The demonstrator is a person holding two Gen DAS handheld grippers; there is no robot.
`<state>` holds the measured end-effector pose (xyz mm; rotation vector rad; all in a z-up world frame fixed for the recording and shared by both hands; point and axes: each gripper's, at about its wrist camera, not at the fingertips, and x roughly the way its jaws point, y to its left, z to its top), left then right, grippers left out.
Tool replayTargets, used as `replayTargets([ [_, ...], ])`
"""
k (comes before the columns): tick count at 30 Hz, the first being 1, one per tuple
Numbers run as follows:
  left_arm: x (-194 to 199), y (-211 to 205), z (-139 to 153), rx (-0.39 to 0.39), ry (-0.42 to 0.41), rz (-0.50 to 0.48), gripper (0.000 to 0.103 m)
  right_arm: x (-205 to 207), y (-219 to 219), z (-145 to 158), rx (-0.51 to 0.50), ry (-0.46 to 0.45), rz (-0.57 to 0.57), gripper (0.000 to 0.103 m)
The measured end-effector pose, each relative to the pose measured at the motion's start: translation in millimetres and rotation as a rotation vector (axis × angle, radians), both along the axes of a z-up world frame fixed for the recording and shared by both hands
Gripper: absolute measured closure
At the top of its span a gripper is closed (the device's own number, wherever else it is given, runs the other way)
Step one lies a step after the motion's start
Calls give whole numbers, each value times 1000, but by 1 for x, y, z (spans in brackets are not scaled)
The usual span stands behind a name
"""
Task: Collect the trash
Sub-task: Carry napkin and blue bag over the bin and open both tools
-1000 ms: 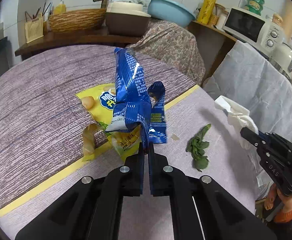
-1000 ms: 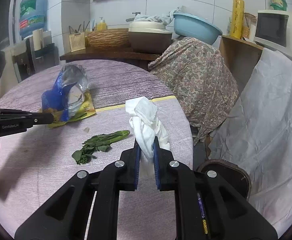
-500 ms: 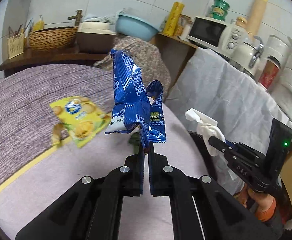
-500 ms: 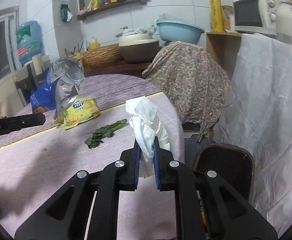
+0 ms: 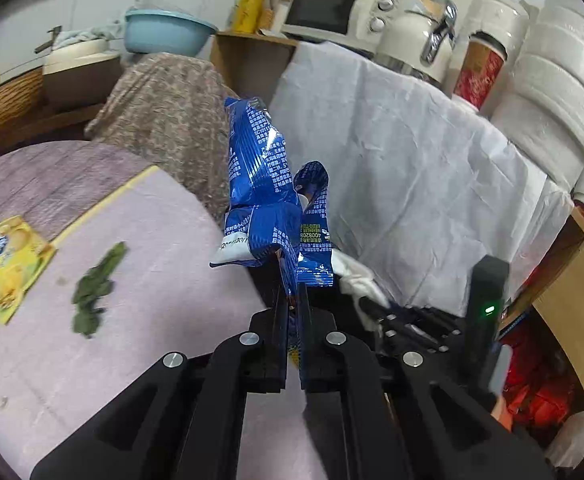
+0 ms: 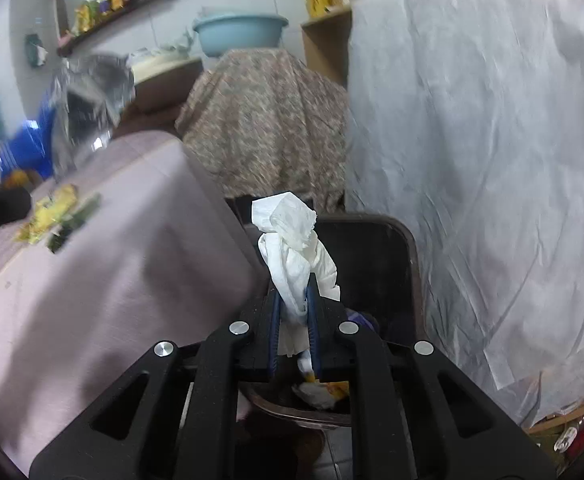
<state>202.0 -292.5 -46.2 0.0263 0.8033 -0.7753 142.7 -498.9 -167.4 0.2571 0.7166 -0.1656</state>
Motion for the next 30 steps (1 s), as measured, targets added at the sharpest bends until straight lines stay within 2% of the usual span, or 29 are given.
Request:
replayTargets([
  [7,8,-60,-30,77,70,-70,98,17,-22,-54,51,90,-48,90],
  [10,16,-81,-44,107,105,-79,98,16,-32,-73,78,111,-85,85],
  [12,20,-94,-53,132,117,-83,98,14,-37,-78,79,113,-106,83],
  [14,24,-109,-65,167,138,-91,98,13,-41,-81,90,119,-122,69],
  [18,33,-135,-87,236,183,-93,98,-2,-47,-81,84,105,-161,55],
  [21,41,-144,-105,251,270,-93,98,-12,-55,-82,91,97,-189,53],
  [25,43,-153,-119,298,294,-98,96,-24,-64,-84,105,95,-229,52],
  [26,43,-153,-122,303,307,-97,91,-27,-66,-85,110,97,-236,52],
  [29,44,-149,-119,294,311,-82,62,-32,-72,-85,102,102,-256,52],
  [30,42,-148,-116,288,296,-76,58,-33,-74,-84,98,102,-262,52],
])
